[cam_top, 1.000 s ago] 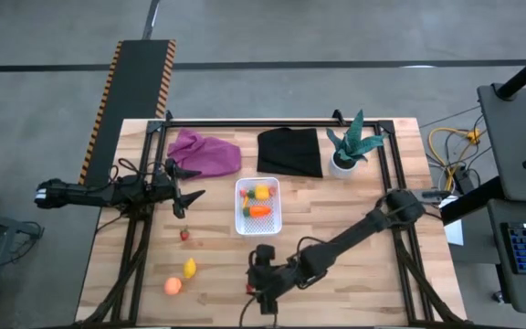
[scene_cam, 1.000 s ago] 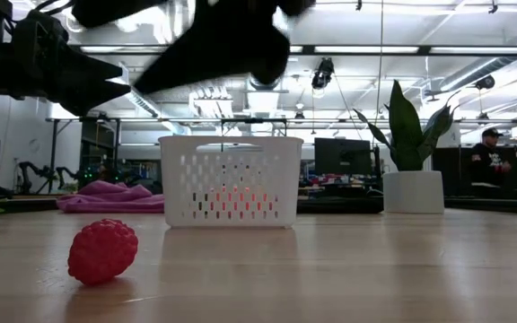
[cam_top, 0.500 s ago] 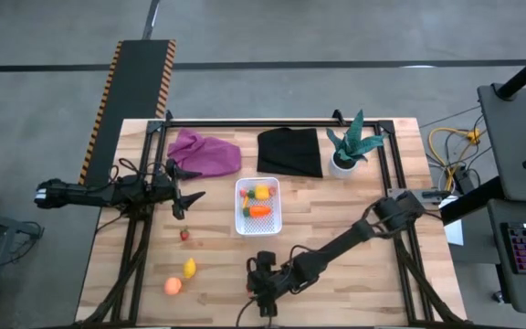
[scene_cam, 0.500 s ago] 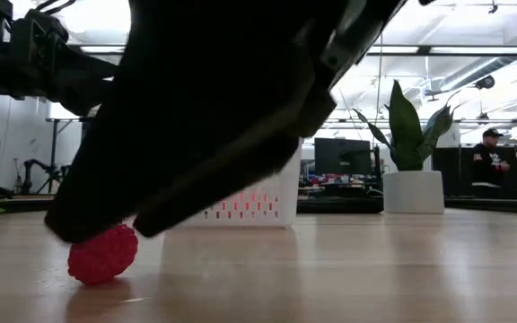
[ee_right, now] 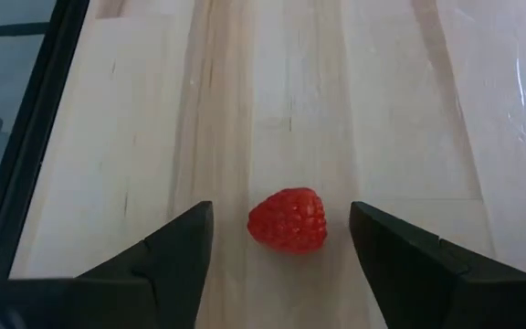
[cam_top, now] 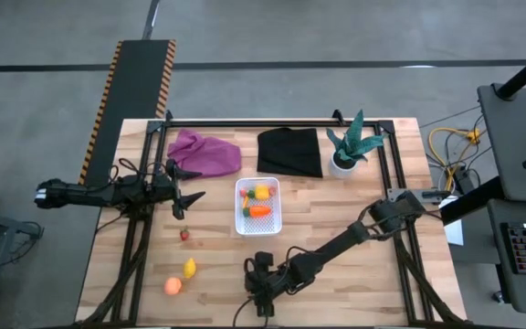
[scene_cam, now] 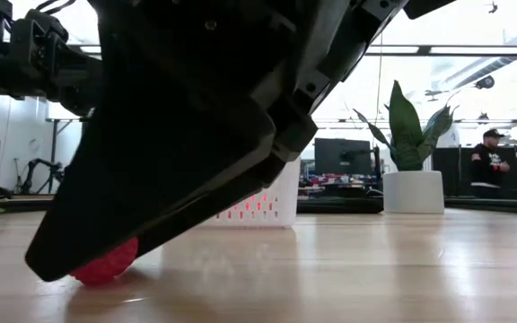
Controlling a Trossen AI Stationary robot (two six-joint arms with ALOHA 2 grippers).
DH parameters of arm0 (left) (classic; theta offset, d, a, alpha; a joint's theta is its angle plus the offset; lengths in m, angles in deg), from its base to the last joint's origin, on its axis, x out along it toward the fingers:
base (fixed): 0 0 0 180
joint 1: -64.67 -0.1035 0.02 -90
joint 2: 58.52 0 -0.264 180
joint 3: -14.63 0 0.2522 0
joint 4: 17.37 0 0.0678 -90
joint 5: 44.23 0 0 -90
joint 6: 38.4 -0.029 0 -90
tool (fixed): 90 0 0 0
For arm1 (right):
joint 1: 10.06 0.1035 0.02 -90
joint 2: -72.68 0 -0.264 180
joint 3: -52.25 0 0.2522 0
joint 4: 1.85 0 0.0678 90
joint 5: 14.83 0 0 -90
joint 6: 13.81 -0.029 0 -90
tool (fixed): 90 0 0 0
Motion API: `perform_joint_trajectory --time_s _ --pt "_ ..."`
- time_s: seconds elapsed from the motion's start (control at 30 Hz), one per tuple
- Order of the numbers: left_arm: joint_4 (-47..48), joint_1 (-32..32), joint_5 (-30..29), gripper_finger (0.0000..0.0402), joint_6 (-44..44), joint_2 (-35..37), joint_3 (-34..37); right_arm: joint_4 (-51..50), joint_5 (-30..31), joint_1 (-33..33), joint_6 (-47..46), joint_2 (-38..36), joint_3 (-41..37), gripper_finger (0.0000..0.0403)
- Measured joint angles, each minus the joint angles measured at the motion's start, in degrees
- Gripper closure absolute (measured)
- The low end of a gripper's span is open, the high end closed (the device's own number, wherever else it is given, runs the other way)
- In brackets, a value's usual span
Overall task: Pick and placing Produce into tupperware
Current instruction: Put the red raspberry into the white bin
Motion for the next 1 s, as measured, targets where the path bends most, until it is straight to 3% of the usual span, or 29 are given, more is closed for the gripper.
perform_joint_trajectory --time_s 0.53,1.0 --pt "0.02 0.00 0.00 0.0111 0.01 -0.02 0.00 0.09 0.39 -0.28 0.00 0.00 -0.02 0.0294" --pt "0.04 0.00 0.00 0.0111 0.00 -0.02 0.00 -0.07 0.52 -0.35 0.04 -0.22 0.28 0.0310"
